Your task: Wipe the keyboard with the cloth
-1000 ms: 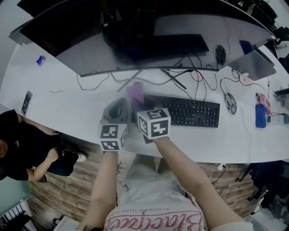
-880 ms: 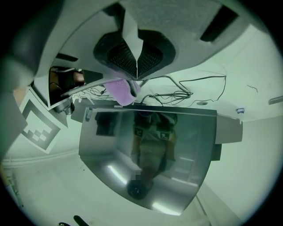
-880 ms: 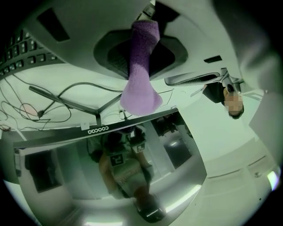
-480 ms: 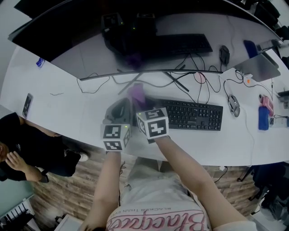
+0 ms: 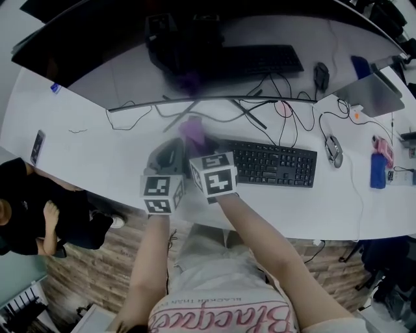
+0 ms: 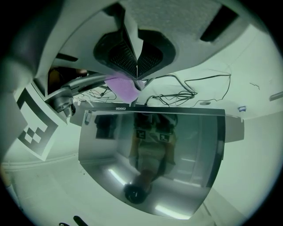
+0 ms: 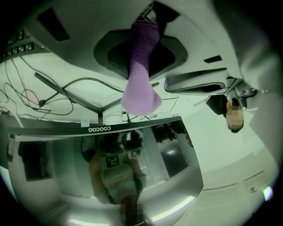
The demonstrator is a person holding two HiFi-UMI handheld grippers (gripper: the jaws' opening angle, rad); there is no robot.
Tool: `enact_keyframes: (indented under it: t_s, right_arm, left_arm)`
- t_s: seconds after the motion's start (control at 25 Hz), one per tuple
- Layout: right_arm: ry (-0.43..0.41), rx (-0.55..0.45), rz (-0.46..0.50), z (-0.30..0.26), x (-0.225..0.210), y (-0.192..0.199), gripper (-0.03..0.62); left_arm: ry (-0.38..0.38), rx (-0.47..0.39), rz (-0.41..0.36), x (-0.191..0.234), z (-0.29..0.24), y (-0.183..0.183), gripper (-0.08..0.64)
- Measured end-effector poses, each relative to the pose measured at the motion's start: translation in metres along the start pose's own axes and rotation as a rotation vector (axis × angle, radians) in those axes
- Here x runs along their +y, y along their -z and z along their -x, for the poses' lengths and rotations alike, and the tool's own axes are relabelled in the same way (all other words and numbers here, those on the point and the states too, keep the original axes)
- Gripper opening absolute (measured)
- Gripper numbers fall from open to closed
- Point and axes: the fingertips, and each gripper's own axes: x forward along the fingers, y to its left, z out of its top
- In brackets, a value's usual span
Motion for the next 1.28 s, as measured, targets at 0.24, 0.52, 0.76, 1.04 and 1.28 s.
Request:
enact_keyframes:
  t_s: [0.24,0.52,0.76,1.04,1.28]
  right_arm:
    - [0.007,-0.006,-0.020,0.012,-0.018,0.003,0.089]
    - [0.015,-0.008,-0.024,0.023,-0.035,0.006,0.089]
    - [0.025,0.000,-0.025,0.034,-0.050,0.010,0.089]
    - [0.060,0.006,-0.030,0.053,-0.077,0.015,0.089]
    - [0.079,0.009,-0.023,0.072,-0.102,0.021,0.089]
  left_arm:
    - [0.014,0.011,-0.003,-0.021,-0.006,0.002,0.008]
    - [0.037,0.006,-0.024,-0.045,-0.015,-0.005,0.008]
    - [0.047,0.013,-0.032,-0.063,-0.022,-0.007,0.008]
    - [0.031,0.028,-0.061,-0.086,-0.027,-0.005,0.008]
    - [0.037,0.032,-0.061,-0.116,-0.034,-0.004,0.008]
